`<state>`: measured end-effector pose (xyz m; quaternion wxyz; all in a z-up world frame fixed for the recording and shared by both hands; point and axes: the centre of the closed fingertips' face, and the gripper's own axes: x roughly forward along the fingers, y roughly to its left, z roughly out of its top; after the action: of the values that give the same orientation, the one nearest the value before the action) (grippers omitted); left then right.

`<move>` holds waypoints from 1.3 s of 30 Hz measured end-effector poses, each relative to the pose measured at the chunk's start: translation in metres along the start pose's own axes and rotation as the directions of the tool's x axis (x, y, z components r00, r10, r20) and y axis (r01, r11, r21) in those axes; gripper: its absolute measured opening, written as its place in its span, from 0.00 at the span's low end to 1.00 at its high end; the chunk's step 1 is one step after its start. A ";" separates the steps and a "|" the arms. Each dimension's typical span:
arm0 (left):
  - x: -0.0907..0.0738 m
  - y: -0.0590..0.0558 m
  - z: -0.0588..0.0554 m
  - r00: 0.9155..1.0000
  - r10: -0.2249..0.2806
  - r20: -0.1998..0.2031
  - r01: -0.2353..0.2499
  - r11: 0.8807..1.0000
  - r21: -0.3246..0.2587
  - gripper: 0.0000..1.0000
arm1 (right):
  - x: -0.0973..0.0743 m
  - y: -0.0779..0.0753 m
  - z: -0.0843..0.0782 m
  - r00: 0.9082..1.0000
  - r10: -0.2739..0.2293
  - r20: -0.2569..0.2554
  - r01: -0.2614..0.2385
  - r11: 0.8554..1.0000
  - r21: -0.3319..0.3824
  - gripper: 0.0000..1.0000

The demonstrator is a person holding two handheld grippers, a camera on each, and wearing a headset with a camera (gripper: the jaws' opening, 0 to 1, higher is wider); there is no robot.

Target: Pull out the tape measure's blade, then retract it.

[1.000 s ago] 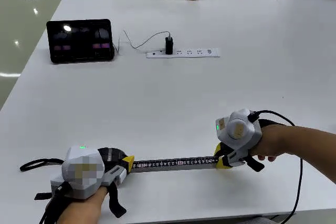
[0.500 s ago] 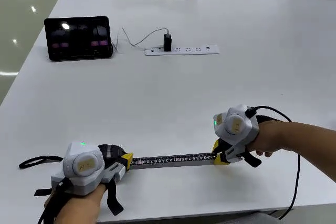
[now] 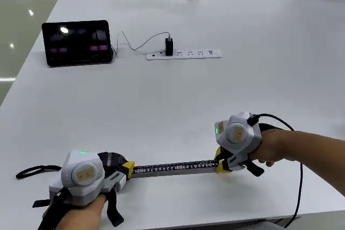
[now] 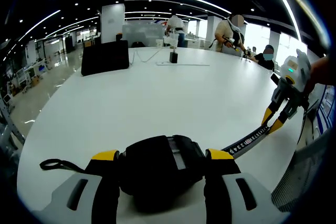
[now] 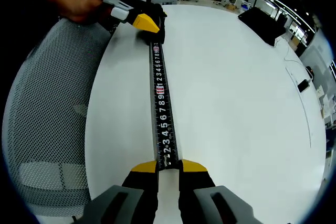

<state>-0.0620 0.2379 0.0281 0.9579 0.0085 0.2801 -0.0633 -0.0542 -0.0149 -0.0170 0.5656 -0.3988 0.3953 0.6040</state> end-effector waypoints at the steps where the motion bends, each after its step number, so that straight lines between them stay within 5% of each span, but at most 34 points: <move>1: -0.001 -0.001 -0.002 1.000 -0.002 -0.007 0.002 1.000 -0.004 0.60 | 0.000 0.000 0.000 1.000 0.000 0.000 0.000 1.000 -0.002 0.11; 39: 0.005 0.002 -0.006 0.999 -0.010 -0.038 0.010 1.000 -0.005 0.60 | 0.007 0.001 0.013 1.000 0.004 0.000 -0.004 1.000 0.027 0.11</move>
<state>-0.0611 0.2397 0.0205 0.9520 0.0061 0.2984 -0.0674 -0.0562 -0.0001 -0.0185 0.5698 -0.3904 0.4042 0.5996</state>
